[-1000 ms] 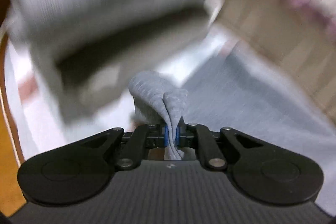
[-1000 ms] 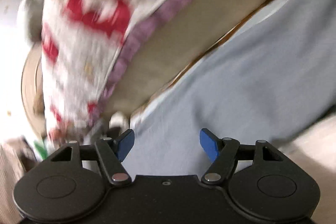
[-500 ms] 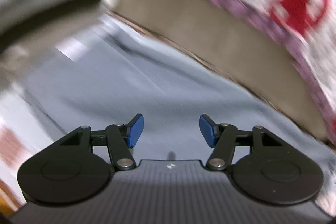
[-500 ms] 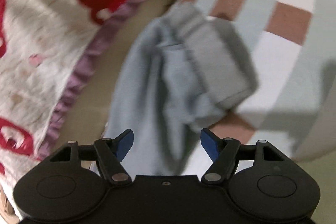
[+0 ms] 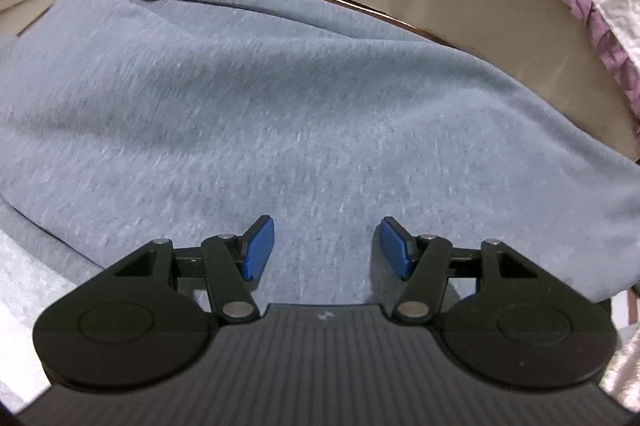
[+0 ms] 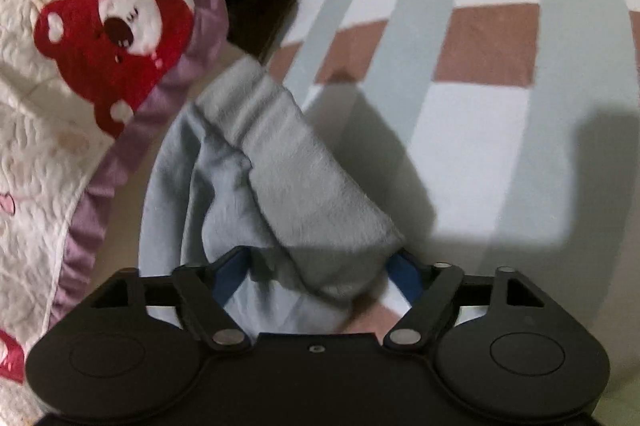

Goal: Fold clothes

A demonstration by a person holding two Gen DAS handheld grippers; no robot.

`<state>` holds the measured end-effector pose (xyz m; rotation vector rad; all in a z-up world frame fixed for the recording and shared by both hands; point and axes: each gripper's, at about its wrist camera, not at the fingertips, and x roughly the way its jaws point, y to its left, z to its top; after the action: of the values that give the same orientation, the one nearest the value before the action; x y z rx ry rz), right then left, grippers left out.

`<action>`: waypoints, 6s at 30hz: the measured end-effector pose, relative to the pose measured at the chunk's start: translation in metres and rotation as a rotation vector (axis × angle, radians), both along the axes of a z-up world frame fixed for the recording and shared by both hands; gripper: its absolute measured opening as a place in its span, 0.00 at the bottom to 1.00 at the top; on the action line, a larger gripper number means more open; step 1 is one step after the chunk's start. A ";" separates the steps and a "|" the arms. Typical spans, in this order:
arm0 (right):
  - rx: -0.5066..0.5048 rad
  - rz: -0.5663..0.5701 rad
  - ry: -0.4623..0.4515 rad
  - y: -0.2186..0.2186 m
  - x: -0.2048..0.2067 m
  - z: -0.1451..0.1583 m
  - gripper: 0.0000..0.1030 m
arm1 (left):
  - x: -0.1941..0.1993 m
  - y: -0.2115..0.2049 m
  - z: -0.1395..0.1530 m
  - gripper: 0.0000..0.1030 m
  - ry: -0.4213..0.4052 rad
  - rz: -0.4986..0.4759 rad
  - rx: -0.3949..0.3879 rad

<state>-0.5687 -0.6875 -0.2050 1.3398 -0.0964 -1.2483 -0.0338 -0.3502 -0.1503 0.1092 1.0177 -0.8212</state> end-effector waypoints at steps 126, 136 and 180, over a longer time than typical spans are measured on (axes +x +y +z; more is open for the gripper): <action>-1.078 1.597 0.654 0.178 0.696 0.126 0.00 | 0.147 0.202 0.073 0.03 -0.172 0.364 -0.020; -0.921 1.885 0.776 0.208 0.790 0.058 0.07 | 0.182 0.232 0.020 0.06 0.150 0.502 -0.070; -1.098 1.653 0.597 0.244 0.777 0.165 0.06 | 0.194 0.204 0.024 0.08 -0.057 0.560 -0.040</action>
<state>0.2079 -0.4437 -0.0401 -0.1771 0.5708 0.0354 0.1602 -0.1461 -0.1264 -0.1806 0.9138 -0.3246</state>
